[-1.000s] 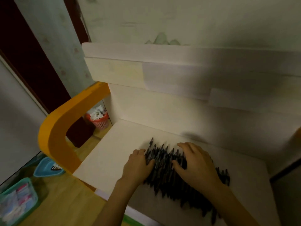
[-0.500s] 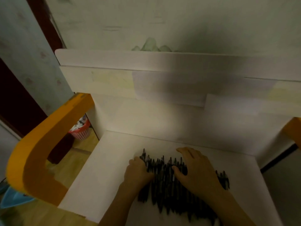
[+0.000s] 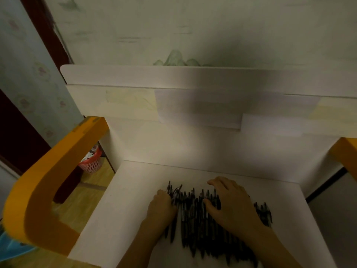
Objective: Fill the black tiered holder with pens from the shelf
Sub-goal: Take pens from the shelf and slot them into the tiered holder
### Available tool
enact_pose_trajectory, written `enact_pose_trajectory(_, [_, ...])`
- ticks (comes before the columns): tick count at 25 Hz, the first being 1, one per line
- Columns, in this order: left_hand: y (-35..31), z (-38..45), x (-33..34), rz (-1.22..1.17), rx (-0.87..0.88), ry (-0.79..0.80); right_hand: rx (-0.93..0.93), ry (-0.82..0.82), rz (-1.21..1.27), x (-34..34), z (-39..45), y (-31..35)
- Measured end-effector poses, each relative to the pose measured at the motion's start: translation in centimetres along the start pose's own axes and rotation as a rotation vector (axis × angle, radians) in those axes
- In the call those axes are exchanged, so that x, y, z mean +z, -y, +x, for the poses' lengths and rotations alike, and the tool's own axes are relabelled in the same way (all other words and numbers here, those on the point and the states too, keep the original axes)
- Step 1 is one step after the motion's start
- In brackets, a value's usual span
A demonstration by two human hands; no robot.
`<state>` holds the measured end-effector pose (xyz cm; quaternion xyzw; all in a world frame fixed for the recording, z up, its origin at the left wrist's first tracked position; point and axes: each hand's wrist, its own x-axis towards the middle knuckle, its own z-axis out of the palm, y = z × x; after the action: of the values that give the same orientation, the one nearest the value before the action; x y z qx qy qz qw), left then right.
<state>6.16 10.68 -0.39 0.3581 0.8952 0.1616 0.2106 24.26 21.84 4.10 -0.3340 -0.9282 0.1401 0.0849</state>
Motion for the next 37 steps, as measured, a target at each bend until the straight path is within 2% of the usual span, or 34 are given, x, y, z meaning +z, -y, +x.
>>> enact_pose_trajectory(12, [0.2, 0.2, -0.7, -0.071, 0.045, -0.023, 0.012, -0.058, -0.023, -1.3, -0.4, 0.6])
enact_pose_trajectory(18, [0.6, -0.1, -1.7, 0.022, 0.152, 0.034, 0.020, -0.117, -0.072, -2.8, -1.0, 1.5])
enact_pose_trajectory(25, [-0.8, -0.5, -5.4, -0.148, 0.317, -0.081, 0.062, -0.237, -0.137, -6.2, -1.9, 3.2])
enact_pose_trajectory(31, [-4.8, -1.4, -8.1, -0.411, 0.533, -0.065, 0.142, -0.404, -0.160, -11.3, -4.3, 4.2])
enact_pose_trajectory(37, [-12.8, -4.6, -9.1, -0.510, 0.710, -0.014, 0.280, -0.623, -0.193, -17.1, -10.8, 2.6])
